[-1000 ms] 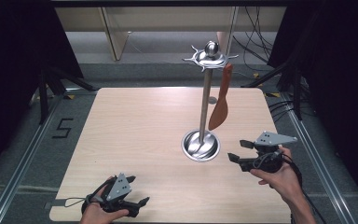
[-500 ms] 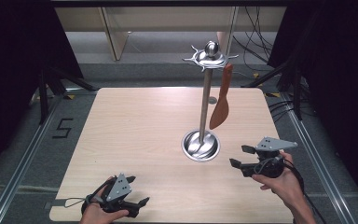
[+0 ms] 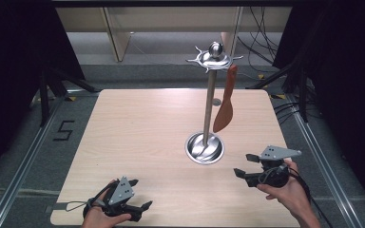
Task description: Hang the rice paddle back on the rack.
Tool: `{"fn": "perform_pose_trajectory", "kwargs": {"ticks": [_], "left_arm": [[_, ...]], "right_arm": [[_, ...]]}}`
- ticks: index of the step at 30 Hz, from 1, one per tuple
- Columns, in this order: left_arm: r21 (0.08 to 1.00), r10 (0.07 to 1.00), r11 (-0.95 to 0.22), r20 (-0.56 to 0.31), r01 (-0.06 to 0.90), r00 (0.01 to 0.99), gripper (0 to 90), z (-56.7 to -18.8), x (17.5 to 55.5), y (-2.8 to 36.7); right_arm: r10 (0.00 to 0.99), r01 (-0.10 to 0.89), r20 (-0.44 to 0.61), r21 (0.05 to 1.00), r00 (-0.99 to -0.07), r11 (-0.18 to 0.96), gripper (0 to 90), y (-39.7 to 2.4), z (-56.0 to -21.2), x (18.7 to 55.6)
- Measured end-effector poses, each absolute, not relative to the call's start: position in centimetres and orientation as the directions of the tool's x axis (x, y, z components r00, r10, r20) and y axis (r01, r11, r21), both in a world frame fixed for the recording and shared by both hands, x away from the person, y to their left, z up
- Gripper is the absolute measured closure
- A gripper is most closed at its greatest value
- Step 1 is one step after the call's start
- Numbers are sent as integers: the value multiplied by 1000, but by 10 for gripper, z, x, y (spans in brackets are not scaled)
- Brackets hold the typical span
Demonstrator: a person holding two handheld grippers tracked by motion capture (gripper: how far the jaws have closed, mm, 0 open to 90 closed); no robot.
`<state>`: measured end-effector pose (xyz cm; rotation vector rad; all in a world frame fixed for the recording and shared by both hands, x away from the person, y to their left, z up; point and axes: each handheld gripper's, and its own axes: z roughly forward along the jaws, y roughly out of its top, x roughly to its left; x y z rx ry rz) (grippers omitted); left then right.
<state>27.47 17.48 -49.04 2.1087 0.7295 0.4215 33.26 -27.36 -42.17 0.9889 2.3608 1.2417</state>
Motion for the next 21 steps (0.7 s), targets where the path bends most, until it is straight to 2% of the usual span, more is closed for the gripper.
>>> {"fn": "perform_pose_trajectory", "kwargs": {"ticks": [1,3,6,7,21], "left_arm": [[795,616,-503,55,339,786,154,-489,275,176],[810,633,-468,28,353,774,154,-491,274,174],[797,617,-499,52,339,785,155,-489,275,176],[798,618,-497,51,340,784,154,-489,275,176],[798,623,-493,46,346,781,154,-490,275,175]], "right_arm": [[699,465,83,801,-710,378,276,-272,-422,330],[695,466,77,794,-715,391,276,-272,-424,328],[690,450,61,799,-721,399,274,-272,-427,326],[690,472,84,788,-719,395,274,-272,-427,324],[679,462,71,783,-731,415,270,-269,-438,318]]}}
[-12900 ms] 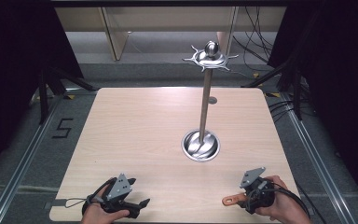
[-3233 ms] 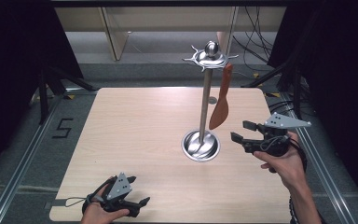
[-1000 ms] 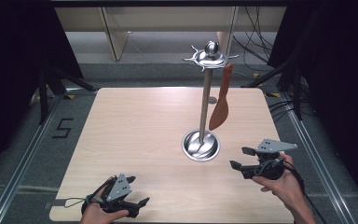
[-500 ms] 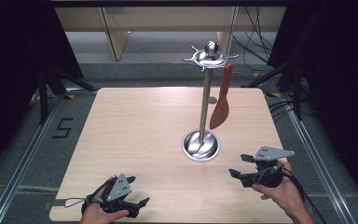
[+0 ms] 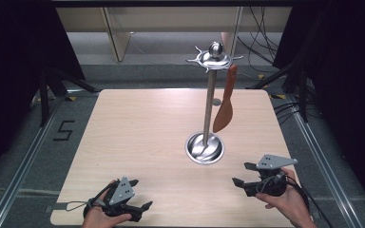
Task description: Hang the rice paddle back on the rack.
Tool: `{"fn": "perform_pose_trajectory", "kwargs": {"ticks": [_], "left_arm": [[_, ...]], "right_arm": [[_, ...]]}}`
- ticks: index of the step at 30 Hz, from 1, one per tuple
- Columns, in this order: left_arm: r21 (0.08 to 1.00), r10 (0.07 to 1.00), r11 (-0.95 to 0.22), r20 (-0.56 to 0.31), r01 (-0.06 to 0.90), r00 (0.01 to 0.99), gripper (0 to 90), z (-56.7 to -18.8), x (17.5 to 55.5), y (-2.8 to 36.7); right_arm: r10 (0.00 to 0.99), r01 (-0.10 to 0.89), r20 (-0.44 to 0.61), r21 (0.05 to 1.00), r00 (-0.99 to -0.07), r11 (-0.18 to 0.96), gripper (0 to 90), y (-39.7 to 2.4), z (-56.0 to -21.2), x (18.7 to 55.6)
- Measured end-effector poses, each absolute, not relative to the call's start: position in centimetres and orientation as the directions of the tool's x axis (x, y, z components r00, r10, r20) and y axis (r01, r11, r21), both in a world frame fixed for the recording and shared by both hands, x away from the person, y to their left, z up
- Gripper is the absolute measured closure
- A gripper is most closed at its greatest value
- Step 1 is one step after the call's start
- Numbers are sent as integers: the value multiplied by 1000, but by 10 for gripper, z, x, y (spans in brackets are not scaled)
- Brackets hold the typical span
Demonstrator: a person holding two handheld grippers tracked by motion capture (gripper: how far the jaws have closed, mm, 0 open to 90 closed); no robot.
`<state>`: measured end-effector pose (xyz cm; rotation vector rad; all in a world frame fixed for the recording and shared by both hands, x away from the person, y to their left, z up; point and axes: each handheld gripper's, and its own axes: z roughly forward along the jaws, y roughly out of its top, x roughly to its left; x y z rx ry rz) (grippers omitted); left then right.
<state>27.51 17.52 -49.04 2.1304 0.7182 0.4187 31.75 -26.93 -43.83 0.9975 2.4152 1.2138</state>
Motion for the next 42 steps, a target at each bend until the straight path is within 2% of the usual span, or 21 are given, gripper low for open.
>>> {"fn": "perform_pose_trajectory", "kwargs": {"ticks": [6,8,9,11,12,14,15,20,21,31,32,34,36,37,42], "left_arm": [[792,616,-505,53,343,786,154,-489,275,176],[793,617,-504,52,344,785,155,-489,275,176],[793,619,-502,52,344,784,154,-489,275,176],[794,620,-502,54,343,782,154,-489,274,176],[794,619,-503,55,342,783,154,-489,274,176],[794,620,-503,54,343,783,154,-490,274,176],[790,624,-500,44,355,781,155,-490,274,175],[784,622,-512,55,352,781,155,-490,274,175],[782,615,-515,50,353,787,155,-490,274,175],[791,614,-502,42,350,788,154,-491,273,174],[795,617,-497,43,347,786,154,-492,273,173],[789,615,-506,47,348,787,154,-491,273,174],[787,613,-512,55,343,788,154,-490,274,174],[785,613,-515,56,345,788,154,-490,274,174],[783,613,-517,56,347,788,154,-490,274,175]], "right_arm": [[684,490,91,766,-723,416,267,-269,-444,314],[676,467,66,772,-734,431,267,-270,-445,315],[687,498,100,765,-719,409,267,-269,-445,312],[685,500,102,761,-722,414,266,-269,-445,311],[676,468,66,770,-734,433,266,-271,-445,312],[654,485,107,761,-749,431,265,-270,-446,311],[685,496,101,765,-722,410,264,-268,-447,307],[667,483,89,760,-740,434,261,-267,-454,303],[673,506,111,750,-731,426,258,-265,-456,300],[672,512,110,739,-732,437,238,-266,-466,293],[689,542,135,729,-712,418,236,-265,-466,289],[680,519,113,738,-725,431,232,-266,-468,290],[686,542,137,728,-715,420,228,-265,-470,286],[679,522,107,728,-727,445,225,-267,-470,286],[692,541,127,726,-711,423,222,-267,-470,280]]}}
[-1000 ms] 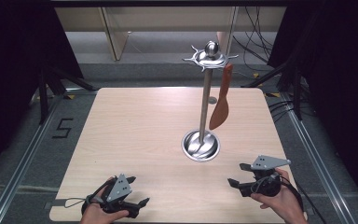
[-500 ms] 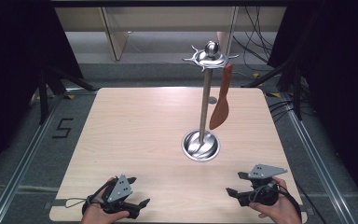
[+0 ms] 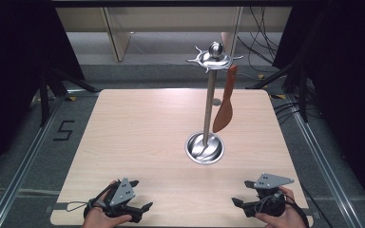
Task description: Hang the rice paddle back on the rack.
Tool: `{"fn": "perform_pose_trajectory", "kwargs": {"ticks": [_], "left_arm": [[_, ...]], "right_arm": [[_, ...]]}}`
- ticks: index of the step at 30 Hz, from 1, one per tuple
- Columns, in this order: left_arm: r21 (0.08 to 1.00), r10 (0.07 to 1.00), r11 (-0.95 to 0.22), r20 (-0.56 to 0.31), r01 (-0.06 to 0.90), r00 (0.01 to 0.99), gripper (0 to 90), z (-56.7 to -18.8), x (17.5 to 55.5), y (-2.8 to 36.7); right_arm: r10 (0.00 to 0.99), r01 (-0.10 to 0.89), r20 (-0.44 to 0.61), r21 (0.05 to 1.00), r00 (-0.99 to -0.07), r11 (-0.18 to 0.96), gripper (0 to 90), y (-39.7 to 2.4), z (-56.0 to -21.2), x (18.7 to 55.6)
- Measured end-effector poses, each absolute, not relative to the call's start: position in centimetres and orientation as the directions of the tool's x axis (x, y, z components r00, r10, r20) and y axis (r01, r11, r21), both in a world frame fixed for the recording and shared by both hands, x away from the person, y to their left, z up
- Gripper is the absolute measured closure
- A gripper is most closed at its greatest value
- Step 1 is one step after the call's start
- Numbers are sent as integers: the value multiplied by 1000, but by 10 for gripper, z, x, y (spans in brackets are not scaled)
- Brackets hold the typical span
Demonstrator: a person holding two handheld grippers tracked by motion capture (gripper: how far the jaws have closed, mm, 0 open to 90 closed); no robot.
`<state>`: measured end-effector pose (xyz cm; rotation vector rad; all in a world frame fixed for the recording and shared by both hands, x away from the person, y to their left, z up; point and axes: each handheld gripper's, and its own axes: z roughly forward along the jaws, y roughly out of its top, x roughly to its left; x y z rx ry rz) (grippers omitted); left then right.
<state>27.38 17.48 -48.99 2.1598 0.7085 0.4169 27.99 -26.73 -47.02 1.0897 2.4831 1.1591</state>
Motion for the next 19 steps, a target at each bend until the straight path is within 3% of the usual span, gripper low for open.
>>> {"fn": "perform_pose_trajectory", "kwargs": {"ticks": [19], "left_arm": [[792,616,-502,45,347,787,154,-492,274,174]], "right_arm": [[691,524,84,719,-718,457,224,-269,-475,275]]}}
